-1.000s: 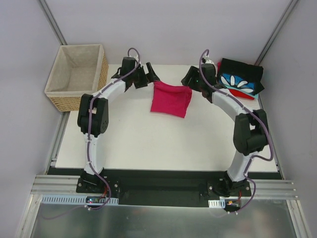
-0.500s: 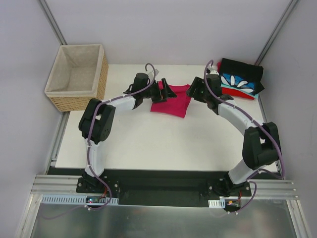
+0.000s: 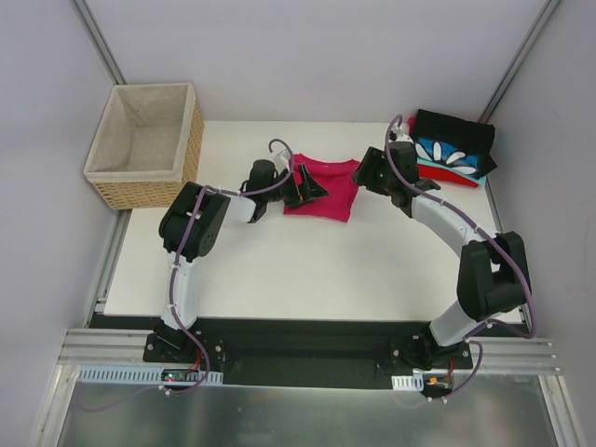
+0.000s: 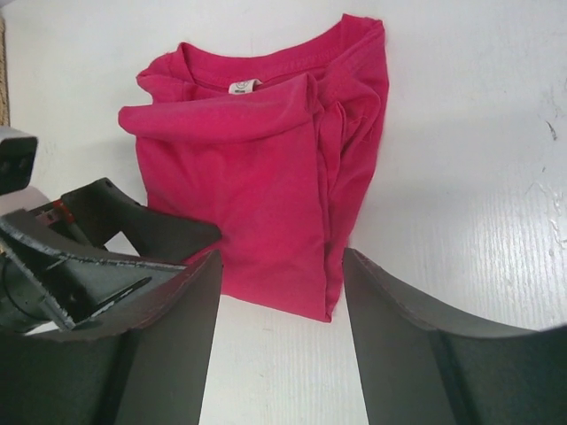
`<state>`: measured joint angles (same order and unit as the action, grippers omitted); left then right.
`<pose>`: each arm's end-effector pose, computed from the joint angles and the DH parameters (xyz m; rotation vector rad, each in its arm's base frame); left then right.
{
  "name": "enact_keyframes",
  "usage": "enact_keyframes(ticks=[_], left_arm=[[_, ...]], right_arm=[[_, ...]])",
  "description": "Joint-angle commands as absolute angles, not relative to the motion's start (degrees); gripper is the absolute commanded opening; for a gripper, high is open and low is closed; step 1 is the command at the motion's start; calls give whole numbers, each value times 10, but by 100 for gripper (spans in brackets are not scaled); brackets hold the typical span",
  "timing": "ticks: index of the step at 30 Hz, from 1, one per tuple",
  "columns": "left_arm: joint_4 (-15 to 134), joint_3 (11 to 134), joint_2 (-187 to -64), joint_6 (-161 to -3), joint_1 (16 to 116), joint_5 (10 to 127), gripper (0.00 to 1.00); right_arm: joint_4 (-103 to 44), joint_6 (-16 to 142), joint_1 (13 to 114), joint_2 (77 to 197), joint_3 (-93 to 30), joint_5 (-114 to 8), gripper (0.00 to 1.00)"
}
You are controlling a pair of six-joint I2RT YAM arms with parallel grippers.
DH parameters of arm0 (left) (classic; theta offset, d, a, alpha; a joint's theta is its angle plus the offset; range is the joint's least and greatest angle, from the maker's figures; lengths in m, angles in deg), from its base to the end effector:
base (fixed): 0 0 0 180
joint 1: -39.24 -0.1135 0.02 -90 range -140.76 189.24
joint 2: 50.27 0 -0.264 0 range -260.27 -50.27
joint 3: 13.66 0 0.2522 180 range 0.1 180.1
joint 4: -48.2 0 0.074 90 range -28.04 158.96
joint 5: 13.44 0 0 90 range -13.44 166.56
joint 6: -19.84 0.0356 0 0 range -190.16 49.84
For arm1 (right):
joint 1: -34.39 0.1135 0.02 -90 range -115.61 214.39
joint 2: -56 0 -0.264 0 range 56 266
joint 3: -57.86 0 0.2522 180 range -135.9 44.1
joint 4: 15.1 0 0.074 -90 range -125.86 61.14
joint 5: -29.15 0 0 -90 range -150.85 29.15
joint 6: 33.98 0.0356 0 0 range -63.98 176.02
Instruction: Fold and stack the t-shirts
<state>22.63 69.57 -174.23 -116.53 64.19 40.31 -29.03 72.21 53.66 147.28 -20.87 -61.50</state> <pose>0.4061 -0.2122 0.1410 0.1192 2.0365 -1.4089 0.3496 0.1218 0.2738 -0.0480 2.0532 0.3761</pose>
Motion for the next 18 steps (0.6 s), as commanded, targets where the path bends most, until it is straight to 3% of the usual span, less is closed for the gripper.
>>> enact_keyframes(ticks=[1, 12, 18], left_arm=[[191, 588, -1728, -1167, 667, 418, 99], [91, 349, -1638, -1200, 757, 455, 99], [87, 291, -1568, -1209, 784, 483, 99]], right_arm=[[-302, 722, 533, 1436, -202, -614, 60], [-345, 735, 579, 1380, -161, -581, 59], [-379, 746, 629, 1354, -141, -579, 59]])
